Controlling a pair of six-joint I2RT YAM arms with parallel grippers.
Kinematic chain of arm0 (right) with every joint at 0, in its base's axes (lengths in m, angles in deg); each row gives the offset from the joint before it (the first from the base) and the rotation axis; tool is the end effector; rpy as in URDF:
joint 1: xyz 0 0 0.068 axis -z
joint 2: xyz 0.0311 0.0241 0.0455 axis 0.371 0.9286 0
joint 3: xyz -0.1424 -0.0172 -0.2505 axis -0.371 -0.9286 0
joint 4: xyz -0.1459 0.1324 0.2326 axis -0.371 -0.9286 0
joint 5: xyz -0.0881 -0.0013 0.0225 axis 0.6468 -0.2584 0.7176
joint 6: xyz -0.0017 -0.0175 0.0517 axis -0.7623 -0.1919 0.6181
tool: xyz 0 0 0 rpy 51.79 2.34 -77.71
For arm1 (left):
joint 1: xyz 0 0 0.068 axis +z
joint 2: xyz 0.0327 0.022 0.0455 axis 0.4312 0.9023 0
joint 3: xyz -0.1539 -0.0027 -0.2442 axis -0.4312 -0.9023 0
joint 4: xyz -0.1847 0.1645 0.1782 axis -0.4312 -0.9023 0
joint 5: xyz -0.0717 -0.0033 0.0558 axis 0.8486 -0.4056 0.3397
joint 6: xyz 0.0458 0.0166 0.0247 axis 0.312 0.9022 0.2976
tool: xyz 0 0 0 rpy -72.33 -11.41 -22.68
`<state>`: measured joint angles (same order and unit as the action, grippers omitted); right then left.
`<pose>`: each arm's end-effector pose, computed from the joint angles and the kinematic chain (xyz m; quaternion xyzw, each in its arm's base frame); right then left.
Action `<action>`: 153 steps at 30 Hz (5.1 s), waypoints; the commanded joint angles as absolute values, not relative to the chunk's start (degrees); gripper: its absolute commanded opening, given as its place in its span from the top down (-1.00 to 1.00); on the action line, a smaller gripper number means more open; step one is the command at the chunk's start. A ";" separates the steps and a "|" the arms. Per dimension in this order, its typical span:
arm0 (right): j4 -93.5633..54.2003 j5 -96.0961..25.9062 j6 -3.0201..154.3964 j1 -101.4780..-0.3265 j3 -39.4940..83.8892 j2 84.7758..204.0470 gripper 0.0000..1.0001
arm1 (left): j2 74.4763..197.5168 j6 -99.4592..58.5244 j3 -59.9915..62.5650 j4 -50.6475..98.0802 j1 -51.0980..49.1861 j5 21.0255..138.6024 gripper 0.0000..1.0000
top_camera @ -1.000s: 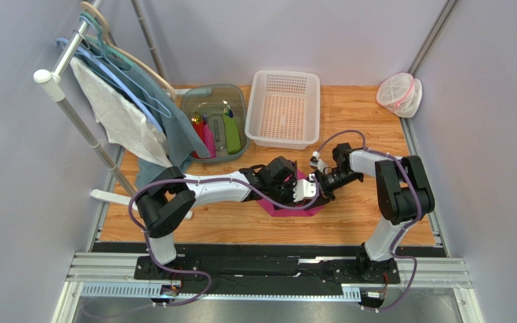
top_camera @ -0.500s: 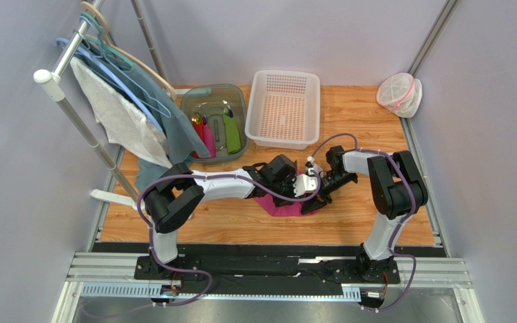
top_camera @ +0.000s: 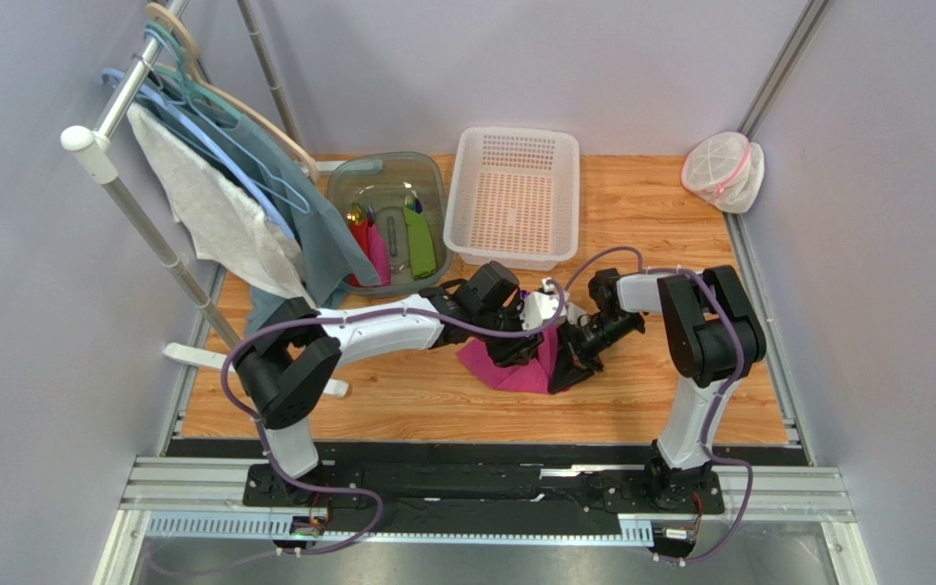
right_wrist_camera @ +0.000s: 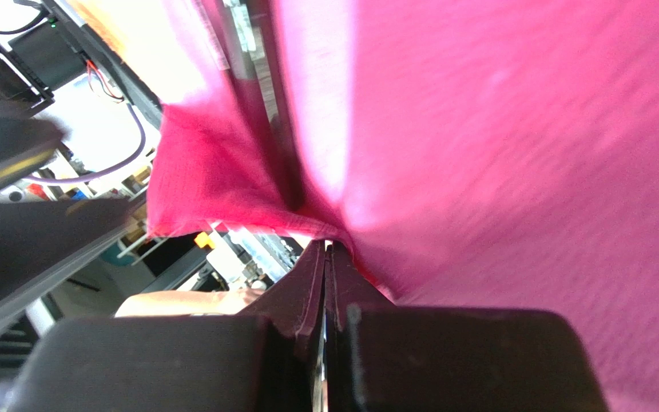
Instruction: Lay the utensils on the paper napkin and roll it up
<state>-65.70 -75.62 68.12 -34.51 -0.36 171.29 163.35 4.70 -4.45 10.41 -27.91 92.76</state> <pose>0.2897 0.0935 0.0804 0.0660 -0.9069 -0.3942 0.1334 0.2424 -0.3492 0.1832 0.5615 0.7270 -0.2826 0.2763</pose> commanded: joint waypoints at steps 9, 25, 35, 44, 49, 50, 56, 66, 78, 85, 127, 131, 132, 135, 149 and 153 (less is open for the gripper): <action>-66.46 -74.21 68.52 -33.91 1.67 173.19 1.00 | 162.80 -7.57 -4.62 8.95 -27.89 99.68 0.05; -66.02 -76.93 68.52 -33.64 2.02 165.47 0.94 | 173.18 -10.64 1.98 5.35 -26.75 93.96 0.68; -64.00 -75.62 70.37 -35.22 2.11 169.41 0.95 | 172.48 -11.35 2.24 5.09 -26.49 94.58 0.70; -63.56 -70.70 71.51 -35.31 2.81 172.31 0.99 | 165.01 -12.58 -2.76 9.21 -25.70 99.58 0.62; -63.56 -69.99 71.60 -35.22 2.81 172.49 1.00 | 162.98 -13.19 -4.35 9.49 -25.70 102.84 0.62; -63.56 -69.99 71.60 -35.22 2.90 172.49 1.00 | 163.24 -13.28 -4.44 9.31 -25.70 102.84 0.62; -63.82 -69.47 71.34 -35.14 2.99 172.05 1.00 | 166.76 -13.81 -2.86 8.52 -25.70 102.49 0.65; -65.75 -66.48 69.41 -35.22 3.60 170.47 0.96 | 171.60 -15.30 -3.38 5.62 -24.99 98.98 0.90; -76.65 -58.91 63.07 -35.14 11.34 169.33 0.87 | 171.86 -16.88 -3.56 6.06 -24.99 99.50 0.98; -71.13 -73.84 70.61 -34.25 9.50 162.04 0.85 | 171.33 -17.50 -3.82 6.41 -24.99 99.59 0.98; -57.67 -66.13 72.65 -40.14 -2.02 164.31 0.99 | 171.33 -18.29 -4.35 7.20 -24.47 99.68 0.99; -58.64 -65.25 72.74 -40.41 -1.23 165.81 1.00 | 171.24 -18.38 -4.52 7.20 -24.20 99.50 0.99; -59.33 -64.90 72.65 -40.50 -0.88 166.16 1.00 | 171.24 -18.38 -4.61 7.20 -24.12 99.59 0.99; -61.18 -63.58 72.30 -40.50 0.43 166.16 0.98 | 171.24 -18.47 -4.61 7.11 -24.03 99.68 0.99; -62.42 -67.53 73.00 -41.20 0.26 161.32 0.92 | 171.33 -18.91 -4.44 7.46 -23.94 99.85 0.99; -62.33 -67.45 73.00 -41.73 0.18 162.99 0.92 | 170.98 -18.82 -4.79 7.46 -23.94 99.59 0.99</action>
